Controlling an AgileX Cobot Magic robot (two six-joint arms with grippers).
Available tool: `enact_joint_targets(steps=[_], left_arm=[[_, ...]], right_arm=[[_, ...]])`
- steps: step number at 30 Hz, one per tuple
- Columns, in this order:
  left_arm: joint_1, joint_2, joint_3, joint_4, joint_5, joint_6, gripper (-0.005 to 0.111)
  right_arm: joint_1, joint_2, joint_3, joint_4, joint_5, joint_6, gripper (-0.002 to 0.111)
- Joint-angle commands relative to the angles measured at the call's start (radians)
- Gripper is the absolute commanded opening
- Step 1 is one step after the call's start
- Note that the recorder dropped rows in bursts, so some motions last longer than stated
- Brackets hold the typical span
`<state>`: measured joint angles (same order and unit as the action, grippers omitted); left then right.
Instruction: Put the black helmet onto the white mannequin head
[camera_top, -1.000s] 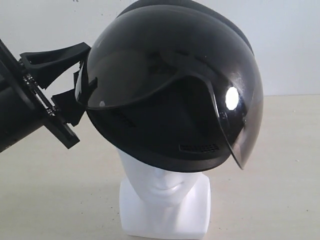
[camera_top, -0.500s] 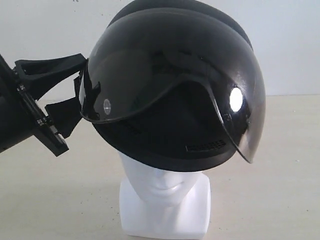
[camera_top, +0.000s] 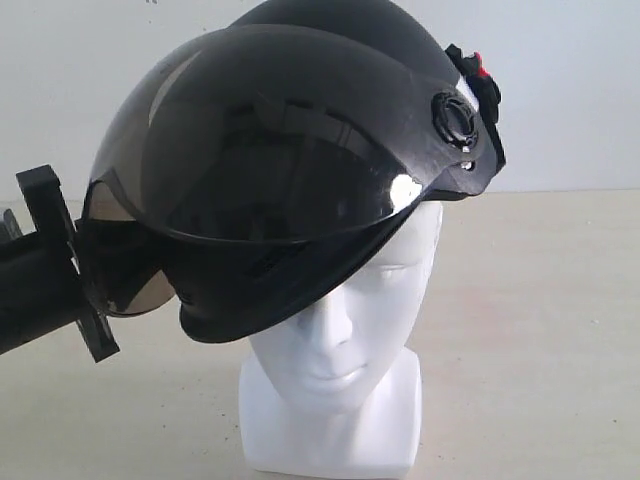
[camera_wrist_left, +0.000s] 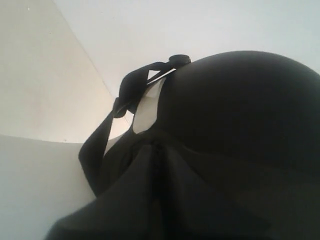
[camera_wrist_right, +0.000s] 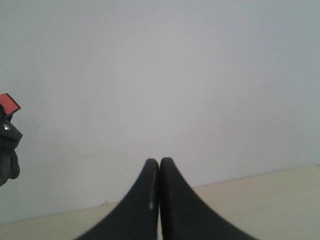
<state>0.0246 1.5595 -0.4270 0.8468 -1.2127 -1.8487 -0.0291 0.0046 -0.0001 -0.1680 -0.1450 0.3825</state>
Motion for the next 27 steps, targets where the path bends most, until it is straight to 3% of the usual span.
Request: enact_joint_targets(steps=[1, 15, 24, 27], left_arm=[[-0.006, -0.024, 0.004, 0.040, -0.008, 0.037, 0.004], [-0.006, -0.109, -0.015, 0.056, -0.008, 0.051, 0.005], [-0.006, -0.133, -0.017, 0.061, -0.008, 0.045, 0.043], [-0.006, -0.133, -0.017, 0.063, -0.008, 0.045, 0.047]], right_arm=[[0.003, -0.005, 0.000, -0.001, 0.001, -0.008, 0.000], [0.003, -0.005, 0.000, -0.001, 0.023, 0.035, 0.000], [0.003, -0.005, 0.000, 0.001, 0.055, 0.062, 0.000], [0.003, -0.005, 0.000, 0.001, 0.060, 0.062, 0.000]])
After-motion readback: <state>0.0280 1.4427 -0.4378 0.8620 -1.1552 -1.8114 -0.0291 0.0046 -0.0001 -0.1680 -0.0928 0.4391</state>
